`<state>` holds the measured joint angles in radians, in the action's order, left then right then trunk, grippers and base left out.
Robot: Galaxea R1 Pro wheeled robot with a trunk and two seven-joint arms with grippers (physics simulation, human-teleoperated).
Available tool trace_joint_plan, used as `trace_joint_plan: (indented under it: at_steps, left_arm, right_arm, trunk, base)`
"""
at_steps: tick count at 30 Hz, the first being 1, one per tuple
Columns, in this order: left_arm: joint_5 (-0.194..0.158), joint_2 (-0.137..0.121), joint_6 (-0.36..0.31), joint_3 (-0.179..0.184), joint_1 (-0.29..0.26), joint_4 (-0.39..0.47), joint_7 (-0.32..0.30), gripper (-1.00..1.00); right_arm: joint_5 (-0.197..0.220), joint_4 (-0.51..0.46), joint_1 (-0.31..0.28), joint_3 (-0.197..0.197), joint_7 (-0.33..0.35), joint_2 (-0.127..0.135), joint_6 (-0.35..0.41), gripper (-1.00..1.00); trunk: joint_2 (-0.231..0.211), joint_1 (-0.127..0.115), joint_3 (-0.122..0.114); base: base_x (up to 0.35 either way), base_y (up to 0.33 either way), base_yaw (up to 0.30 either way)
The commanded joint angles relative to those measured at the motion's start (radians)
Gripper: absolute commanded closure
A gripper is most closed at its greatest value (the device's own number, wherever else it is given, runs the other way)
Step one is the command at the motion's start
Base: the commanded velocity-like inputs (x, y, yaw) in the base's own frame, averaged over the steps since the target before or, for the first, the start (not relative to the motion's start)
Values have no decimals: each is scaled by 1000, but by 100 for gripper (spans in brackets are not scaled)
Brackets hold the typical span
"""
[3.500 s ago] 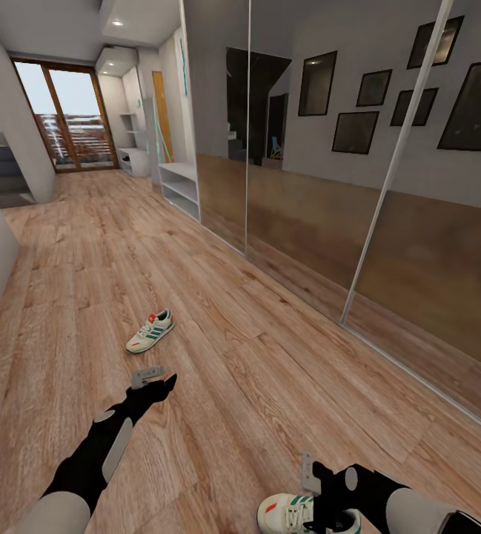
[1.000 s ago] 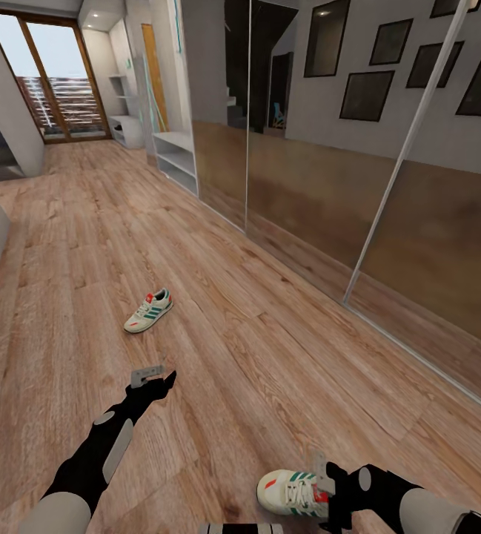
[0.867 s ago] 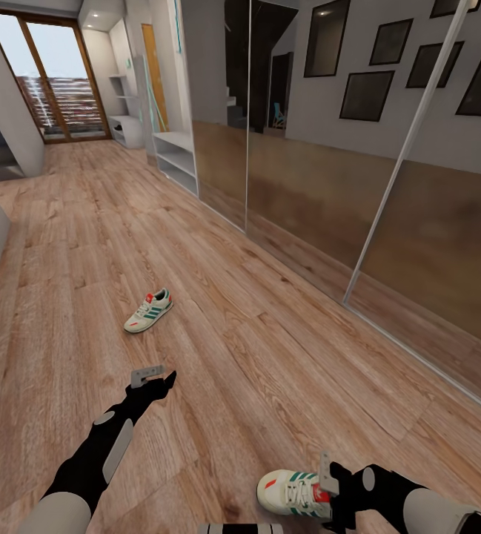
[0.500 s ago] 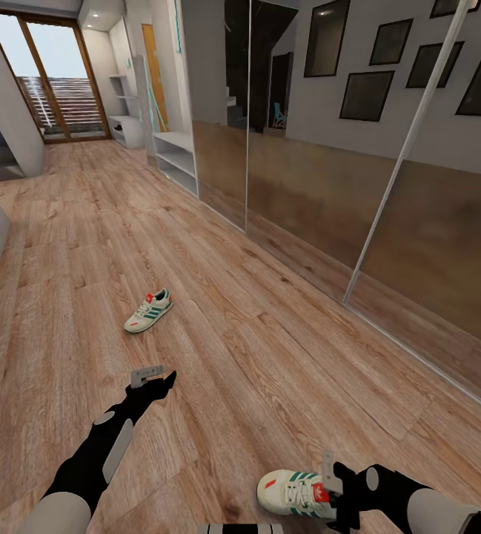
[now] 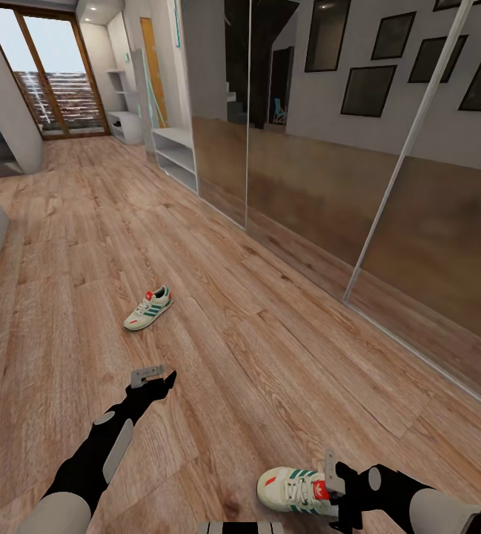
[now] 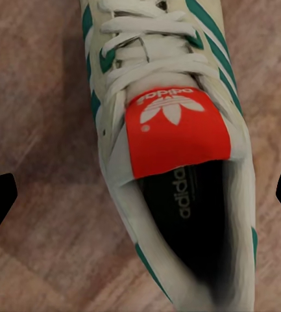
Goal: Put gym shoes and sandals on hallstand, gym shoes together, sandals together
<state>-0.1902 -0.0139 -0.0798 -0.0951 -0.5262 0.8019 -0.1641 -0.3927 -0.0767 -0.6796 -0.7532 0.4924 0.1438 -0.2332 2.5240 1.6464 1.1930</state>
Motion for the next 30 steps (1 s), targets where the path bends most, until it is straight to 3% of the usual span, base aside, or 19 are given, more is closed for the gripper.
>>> trace_joint_plan:
  at_steps: [1, 30]
  left_arm:
    - [0, 0, 0, 0, 0, 0, 0, -100]
    - [0, 0, 2, 0, 0, 0, 0, -100]
  right_arm:
    - [0, 0, 0, 0, 0, 0, 0, -100]
    - [0, 0, 0, 0, 0, 2, 0, -100]
  trunk:
    - [0, 0, 0]
    - [0, 0, 0]
  base:
    - [0, 0, 0]
    - [21, -25, 0]
